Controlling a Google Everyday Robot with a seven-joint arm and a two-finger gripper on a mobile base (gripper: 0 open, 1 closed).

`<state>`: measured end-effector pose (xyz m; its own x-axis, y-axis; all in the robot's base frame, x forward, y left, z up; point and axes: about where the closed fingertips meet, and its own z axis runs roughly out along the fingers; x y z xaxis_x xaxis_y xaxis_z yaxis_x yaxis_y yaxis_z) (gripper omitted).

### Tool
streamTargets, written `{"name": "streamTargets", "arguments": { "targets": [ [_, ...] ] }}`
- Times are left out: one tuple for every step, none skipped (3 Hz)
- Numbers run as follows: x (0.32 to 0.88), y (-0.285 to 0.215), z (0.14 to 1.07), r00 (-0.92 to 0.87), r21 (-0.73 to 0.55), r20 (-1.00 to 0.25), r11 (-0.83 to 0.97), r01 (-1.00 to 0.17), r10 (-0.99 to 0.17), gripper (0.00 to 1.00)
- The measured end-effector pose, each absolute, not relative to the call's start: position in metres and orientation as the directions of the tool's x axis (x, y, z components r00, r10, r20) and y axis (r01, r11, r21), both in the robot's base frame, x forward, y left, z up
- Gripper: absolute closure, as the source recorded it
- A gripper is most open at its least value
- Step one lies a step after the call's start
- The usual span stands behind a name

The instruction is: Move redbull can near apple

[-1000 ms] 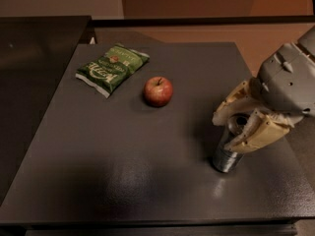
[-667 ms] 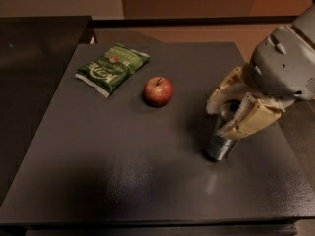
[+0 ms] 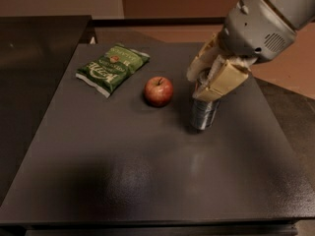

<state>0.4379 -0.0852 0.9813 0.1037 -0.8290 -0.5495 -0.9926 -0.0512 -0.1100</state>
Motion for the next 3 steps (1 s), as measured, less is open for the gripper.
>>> {"name": "streamTargets", "arguments": {
  "targets": [
    [0.476,-0.077,0.983,0.054,-0.095,-0.552,-0.002,-0.995,-0.832,1.0],
    [0.5,-0.072,0.984,0.023,-0.085,-0.554,0.03,-0.996,-0.832,1.0],
    [0.531,-0.066,0.981,-0.008,-0.078,-0.578,0.065,-0.995,-0.816,0.82]
  ]
}}
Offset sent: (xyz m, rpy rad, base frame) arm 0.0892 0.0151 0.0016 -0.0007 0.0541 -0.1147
